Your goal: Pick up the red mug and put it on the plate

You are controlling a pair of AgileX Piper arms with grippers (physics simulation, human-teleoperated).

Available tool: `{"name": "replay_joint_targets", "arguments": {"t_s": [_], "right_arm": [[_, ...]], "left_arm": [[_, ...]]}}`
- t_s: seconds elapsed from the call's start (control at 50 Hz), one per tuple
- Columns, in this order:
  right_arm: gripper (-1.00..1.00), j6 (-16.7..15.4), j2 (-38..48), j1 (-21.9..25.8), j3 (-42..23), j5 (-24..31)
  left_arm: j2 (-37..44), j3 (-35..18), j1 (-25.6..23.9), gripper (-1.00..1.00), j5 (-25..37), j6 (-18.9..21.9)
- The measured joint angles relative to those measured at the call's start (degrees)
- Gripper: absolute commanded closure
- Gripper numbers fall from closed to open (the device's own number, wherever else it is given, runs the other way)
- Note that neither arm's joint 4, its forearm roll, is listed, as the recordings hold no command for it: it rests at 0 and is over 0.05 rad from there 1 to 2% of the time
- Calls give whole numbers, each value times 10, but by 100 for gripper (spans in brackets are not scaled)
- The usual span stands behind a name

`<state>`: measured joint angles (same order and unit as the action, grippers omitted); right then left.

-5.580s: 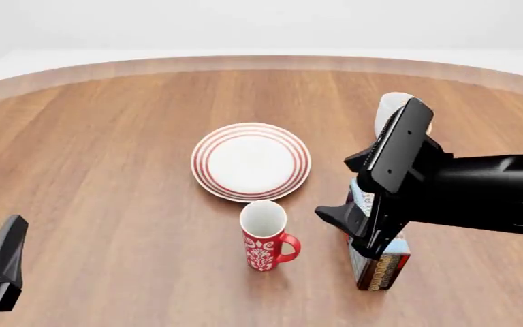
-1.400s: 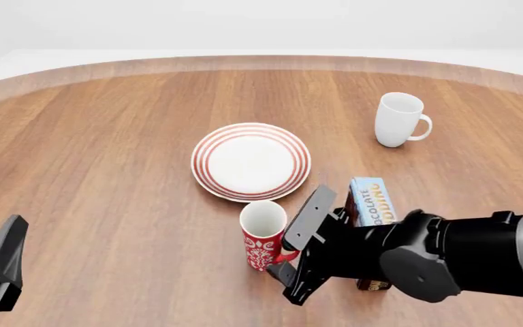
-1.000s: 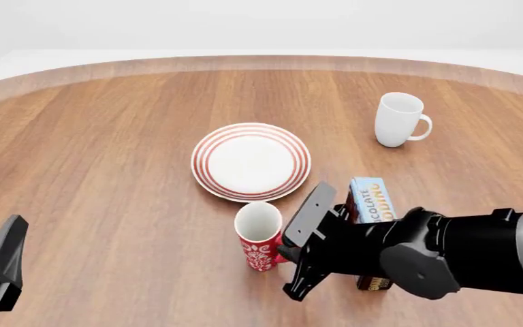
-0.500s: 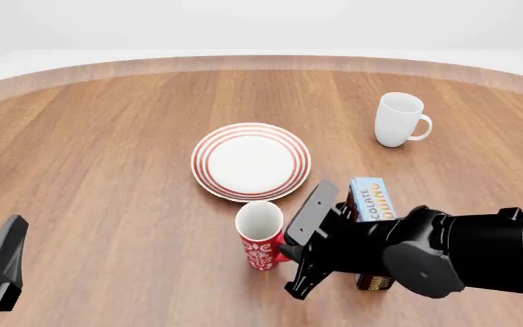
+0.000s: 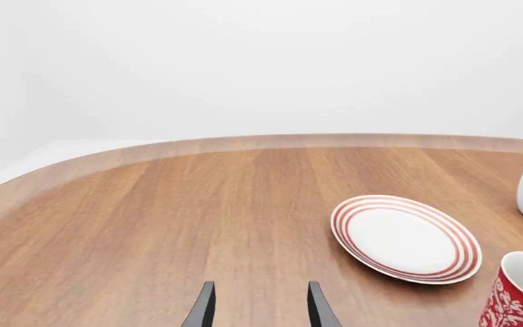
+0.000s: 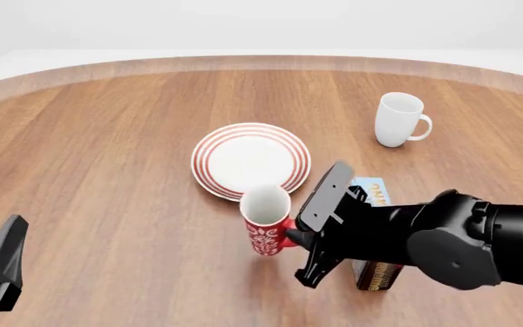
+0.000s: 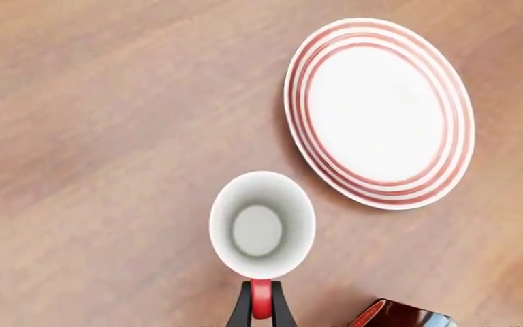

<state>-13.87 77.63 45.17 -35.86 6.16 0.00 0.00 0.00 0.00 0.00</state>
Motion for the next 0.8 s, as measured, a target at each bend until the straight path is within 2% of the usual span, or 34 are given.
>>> {"name": "replay_joint_targets", "arguments": {"t_s": [0.46,0.8], "right_arm": [[100,-26,-67,-14,-48,80],[100,-31,-64,-29,-84,90]], "left_arm": [[0,0,0,-100,0,0],[0,0,0,-100,0,0]]}}
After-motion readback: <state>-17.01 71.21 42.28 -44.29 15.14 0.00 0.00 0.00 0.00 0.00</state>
